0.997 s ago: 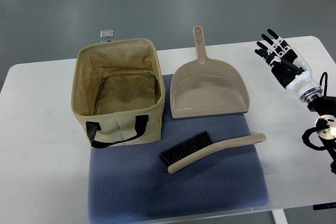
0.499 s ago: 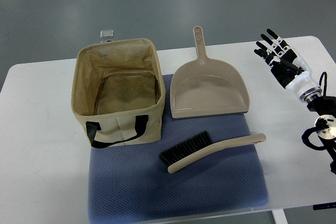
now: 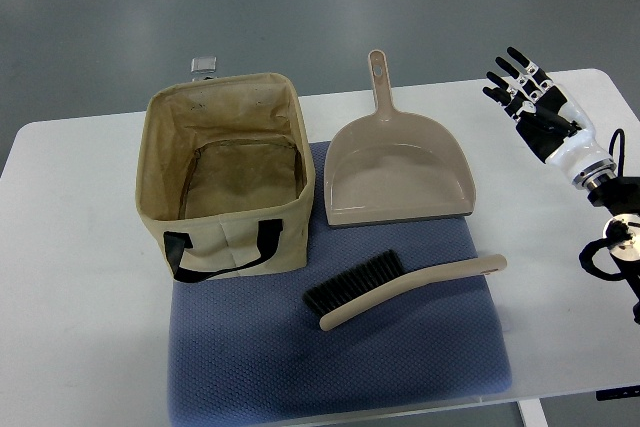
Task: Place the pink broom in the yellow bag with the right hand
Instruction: 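Reach the right hand down toward the beige brush handle, then close the right hand around the brush handle and lift it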
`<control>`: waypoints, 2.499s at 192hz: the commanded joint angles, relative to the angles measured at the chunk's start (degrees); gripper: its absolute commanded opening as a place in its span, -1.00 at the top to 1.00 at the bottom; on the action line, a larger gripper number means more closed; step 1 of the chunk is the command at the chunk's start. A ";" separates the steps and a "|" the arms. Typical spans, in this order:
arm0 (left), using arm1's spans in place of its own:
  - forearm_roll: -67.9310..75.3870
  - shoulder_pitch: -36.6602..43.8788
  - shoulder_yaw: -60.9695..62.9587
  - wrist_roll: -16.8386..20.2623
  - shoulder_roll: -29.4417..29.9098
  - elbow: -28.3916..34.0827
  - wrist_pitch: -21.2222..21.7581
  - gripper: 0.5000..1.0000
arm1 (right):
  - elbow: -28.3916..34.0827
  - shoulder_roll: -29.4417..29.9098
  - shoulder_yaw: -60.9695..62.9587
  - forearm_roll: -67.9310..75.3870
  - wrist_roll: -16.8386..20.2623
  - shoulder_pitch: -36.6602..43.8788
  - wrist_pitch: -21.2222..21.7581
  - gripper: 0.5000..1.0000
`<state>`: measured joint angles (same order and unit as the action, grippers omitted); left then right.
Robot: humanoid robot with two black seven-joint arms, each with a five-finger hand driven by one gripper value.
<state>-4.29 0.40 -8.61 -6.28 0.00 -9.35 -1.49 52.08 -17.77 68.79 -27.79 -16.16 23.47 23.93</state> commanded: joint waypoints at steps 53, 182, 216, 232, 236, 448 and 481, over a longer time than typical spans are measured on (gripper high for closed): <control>-0.02 0.04 0.00 0.04 0.00 0.03 -0.01 -1.00 | 4.53 -8.51 -11.14 -3.59 -3.62 1.93 4.11 -0.71; -0.02 -0.05 0.00 0.04 0.00 0.03 -0.01 -1.00 | 24.12 -21.34 -25.46 -49.73 -12.85 2.11 -6.00 -0.70; -0.02 -0.05 0.00 -0.05 0.00 0.03 -0.01 -1.00 | 26.06 -23.80 -28.80 -57.38 -12.94 2.11 -11.01 -0.70; -0.02 0.04 0.00 0.04 0.00 -0.05 -0.01 -1.00 | 26.15 -24.33 -29.33 -58.26 -12.94 2.11 -12.15 -0.70; 0.07 -0.05 0.00 0.04 0.00 -0.05 -0.01 -1.00 | 26.15 -24.51 -29.50 -58.35 -12.94 2.11 -12.42 -0.70; 0.07 -0.05 0.00 0.04 0.00 0.03 -0.01 -1.00 | 27.29 -24.51 -39.08 -71.36 -8.45 0.35 -27.97 -0.14; -0.02 0.04 0.00 -0.05 0.00 -0.05 -0.01 -1.00 | 27.29 -24.16 -39.08 -73.46 -7.75 0.26 -28.24 0.12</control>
<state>-4.30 0.40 -8.61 -6.28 0.00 -9.34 -1.48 79.37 -42.09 29.75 -100.28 -24.18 23.83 -4.20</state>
